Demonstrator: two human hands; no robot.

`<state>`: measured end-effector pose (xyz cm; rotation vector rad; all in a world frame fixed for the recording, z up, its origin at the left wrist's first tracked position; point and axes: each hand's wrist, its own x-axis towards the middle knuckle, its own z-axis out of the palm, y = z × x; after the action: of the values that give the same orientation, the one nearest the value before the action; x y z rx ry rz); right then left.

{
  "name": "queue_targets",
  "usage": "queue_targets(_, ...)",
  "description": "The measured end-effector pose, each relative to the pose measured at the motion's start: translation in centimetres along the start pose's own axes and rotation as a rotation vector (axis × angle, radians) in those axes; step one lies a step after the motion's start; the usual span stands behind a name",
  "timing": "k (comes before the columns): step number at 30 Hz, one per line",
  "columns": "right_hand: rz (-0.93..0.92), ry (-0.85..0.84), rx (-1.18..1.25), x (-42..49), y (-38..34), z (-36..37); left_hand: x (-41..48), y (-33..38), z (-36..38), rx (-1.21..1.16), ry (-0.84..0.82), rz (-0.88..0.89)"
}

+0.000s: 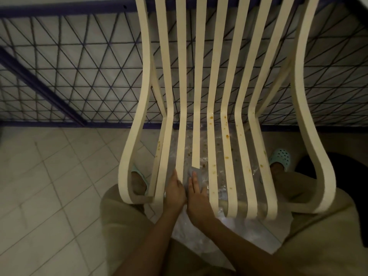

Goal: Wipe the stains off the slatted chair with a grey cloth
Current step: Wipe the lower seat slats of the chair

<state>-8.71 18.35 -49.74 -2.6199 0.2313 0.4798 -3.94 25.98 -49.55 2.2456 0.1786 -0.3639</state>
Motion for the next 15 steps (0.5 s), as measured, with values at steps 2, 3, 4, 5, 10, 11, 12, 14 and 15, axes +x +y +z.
queue_targets(2, -0.040, -0.019, 0.022, -1.9, 0.5, 1.1, -1.4, -1.4, 0.3, 0.009, 0.017, -0.040)
queue_targets(3, -0.074, -0.034, 0.049, -2.7, 0.7, 1.5, -2.0, -1.9, 0.3, 0.007, 0.026, -0.054)
queue_targets(4, -0.103, -0.048, 0.071, -3.3, 0.9, 1.7, -2.6, -2.1, 0.3, -0.002, 0.033, -0.067)
queue_targets(5, -0.115, -0.062, 0.076, -3.9, 0.9, 1.7, -2.9, -2.4, 0.2, -0.012, 0.040, -0.078)
queue_targets(10, -0.196, -0.136, 0.077, -5.2, 1.8, 0.9, -4.0, -1.8, -0.8, -0.017, 0.015, -0.084)
queue_targets(11, -0.212, -0.173, 0.110, -5.0, 1.9, 0.3, -3.9, -1.8, -0.9, -0.016, 0.002, -0.090)
queue_targets(12, -0.211, -0.218, 0.157, -5.2, 2.2, -0.4, -4.1, -1.9, -0.9, -0.014, -0.010, -0.099)
queue_targets(14, -0.172, -0.323, 0.233, -5.7, 2.5, -2.2, -4.3, -2.2, -0.7, -0.014, -0.020, -0.089)
queue_targets(15, -0.182, -0.341, 0.253, -5.9, 2.9, -2.7, -4.6, -2.3, -0.6, -0.008, -0.020, -0.075)
